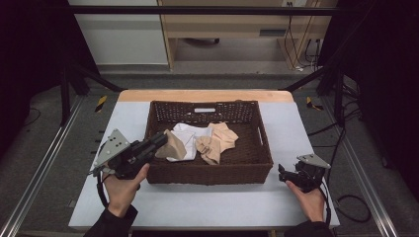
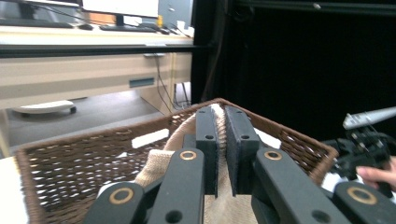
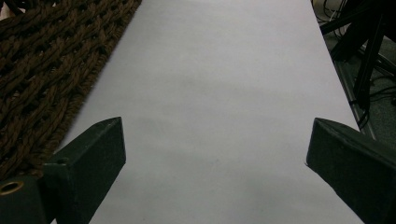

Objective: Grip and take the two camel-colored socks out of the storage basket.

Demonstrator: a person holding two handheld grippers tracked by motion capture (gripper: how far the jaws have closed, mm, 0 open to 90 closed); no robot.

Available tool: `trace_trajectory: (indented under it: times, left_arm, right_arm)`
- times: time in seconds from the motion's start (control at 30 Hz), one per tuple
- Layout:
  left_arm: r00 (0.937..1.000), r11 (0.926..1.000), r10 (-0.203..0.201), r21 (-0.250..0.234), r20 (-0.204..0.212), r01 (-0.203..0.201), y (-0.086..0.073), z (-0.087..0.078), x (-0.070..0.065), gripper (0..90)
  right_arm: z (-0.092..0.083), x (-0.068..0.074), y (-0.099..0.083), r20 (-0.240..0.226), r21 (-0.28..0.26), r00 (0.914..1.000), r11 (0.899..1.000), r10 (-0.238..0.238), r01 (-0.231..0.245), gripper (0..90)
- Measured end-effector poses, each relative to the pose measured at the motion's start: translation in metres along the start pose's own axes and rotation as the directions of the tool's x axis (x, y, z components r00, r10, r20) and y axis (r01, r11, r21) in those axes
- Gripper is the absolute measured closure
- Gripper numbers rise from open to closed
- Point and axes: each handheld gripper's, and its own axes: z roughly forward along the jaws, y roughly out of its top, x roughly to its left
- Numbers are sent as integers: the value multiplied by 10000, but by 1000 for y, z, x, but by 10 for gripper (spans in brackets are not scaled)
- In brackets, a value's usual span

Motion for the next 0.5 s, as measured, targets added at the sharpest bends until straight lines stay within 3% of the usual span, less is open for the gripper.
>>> trace_trajectory:
  times: [0.27, 0.5]
  left_arm:
    - [9962, 9998, 65, 154, 873, -79, -4, 3, -22, 840]
    - [9904, 9972, 238, 663, 1364, -331, -14, 4, -38, 840]
  right_arm:
    - [-1, 0, 0, -25, -12, 10000, 10000, 45, -45, 50]
    - [-1, 0, 0, -9, -14, 10000, 10000, 15, -15, 50]
